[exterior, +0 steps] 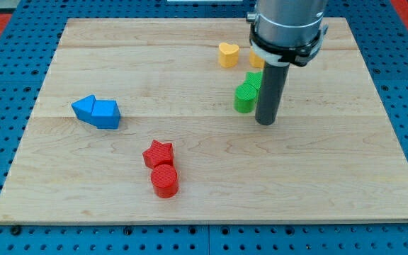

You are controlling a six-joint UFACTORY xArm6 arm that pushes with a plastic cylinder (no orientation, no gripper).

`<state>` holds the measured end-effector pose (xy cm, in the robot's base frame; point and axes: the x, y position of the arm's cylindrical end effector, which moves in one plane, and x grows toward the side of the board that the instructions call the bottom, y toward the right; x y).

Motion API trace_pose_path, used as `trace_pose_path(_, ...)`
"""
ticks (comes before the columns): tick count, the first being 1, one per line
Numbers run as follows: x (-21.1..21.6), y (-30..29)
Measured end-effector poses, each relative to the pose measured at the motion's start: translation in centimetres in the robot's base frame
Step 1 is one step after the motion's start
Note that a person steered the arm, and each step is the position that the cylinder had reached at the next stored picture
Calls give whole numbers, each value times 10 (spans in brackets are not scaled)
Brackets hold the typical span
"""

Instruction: Nudge the yellow heart a bit down

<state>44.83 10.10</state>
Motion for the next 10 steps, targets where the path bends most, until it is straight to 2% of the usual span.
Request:
trace_pose_path(1,-30,-20)
trace_pose_path(2,-36,-64)
trace_pose_path(3,-58,-82)
trace_pose_path(4,-33,-66)
trace_pose_path(5,-27,12)
trace_pose_path(6,-90,65)
trace_pose_path(7,-186,40)
trace_pose_path(8,-217,-47)
trace_pose_path(9,-210,-111)
trace_pose_path(10,-192,-99)
